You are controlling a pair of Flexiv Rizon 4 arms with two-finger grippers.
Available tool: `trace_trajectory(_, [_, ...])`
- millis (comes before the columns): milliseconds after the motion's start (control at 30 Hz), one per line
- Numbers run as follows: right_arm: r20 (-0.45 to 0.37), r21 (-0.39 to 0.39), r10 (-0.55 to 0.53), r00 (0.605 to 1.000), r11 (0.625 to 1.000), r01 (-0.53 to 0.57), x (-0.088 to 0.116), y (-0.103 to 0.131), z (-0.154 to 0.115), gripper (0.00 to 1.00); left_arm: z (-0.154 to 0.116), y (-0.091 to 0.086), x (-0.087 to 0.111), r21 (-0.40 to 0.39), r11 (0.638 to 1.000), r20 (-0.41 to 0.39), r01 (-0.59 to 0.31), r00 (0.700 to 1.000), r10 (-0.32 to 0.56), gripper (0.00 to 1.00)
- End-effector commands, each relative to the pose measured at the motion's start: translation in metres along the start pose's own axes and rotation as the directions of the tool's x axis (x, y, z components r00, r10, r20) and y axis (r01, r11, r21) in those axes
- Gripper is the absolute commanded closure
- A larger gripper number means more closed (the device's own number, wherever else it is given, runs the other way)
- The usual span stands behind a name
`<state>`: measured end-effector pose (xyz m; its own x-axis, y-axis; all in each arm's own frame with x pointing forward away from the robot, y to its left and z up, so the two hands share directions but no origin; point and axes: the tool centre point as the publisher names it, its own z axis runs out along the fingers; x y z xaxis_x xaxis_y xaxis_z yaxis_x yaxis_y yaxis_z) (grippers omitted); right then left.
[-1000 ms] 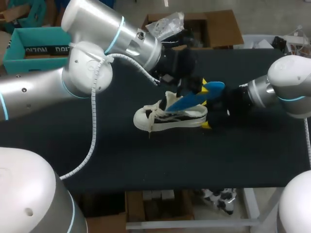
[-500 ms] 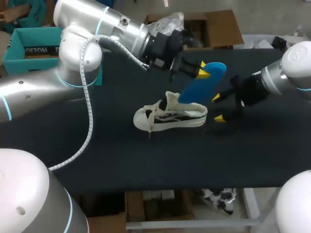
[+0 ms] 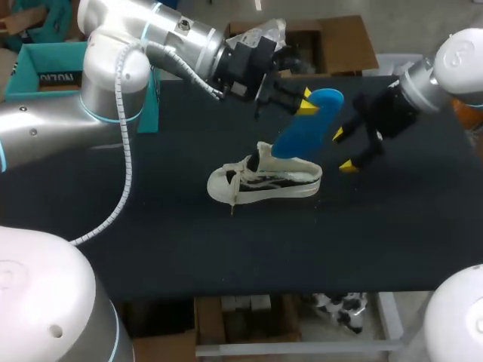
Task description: Open the shoe tongue, take the insole out of the shoe, put the insole back into the shoe, and pack the shoe into the shoebox
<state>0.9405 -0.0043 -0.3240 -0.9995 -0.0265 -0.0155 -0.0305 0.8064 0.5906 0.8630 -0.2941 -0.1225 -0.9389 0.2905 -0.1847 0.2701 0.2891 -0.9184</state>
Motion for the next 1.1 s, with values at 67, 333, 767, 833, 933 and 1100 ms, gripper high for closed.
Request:
trace_trajectory(67, [-0.050,0.044,-0.011,0.999,0.999,0.013,-0.016,0.009,-0.004,0.00,-0.008,0.004,0.001,0.021,1.000,0.048,0.011,0.999,-0.012,1.00])
trace_trajectory(333, [-0.083,0.061,-0.043,0.996,0.997,0.048,-0.031,0.021,0.005,0.00,-0.052,-0.002,0.023,0.137,0.989,0.135,-0.052,0.990,0.034,1.00])
trace_trajectory(767, [-0.108,0.236,-0.026,0.994,0.970,0.051,-0.037,0.064,0.018,0.00,-0.122,-0.012,0.049,0.216,0.975,0.371,-0.053,0.928,-0.032,1.00])
trace_trajectory(833, [-0.109,0.257,-0.030,0.994,0.965,0.057,-0.037,0.070,0.021,0.00,-0.132,-0.010,0.051,0.225,0.974,0.398,-0.037,0.916,-0.057,1.00])
trace_trajectory(933, [-0.107,0.284,-0.033,0.994,0.957,0.062,-0.040,0.077,0.029,0.00,-0.148,-0.005,0.056,0.236,0.971,0.442,-0.033,0.894,-0.077,1.00])
trace_trajectory(1100, [-0.104,0.336,-0.017,0.994,0.940,0.051,-0.043,0.085,0.039,0.00,-0.175,-0.001,0.071,0.274,0.961,0.569,-0.029,0.811,-0.138,1.00])
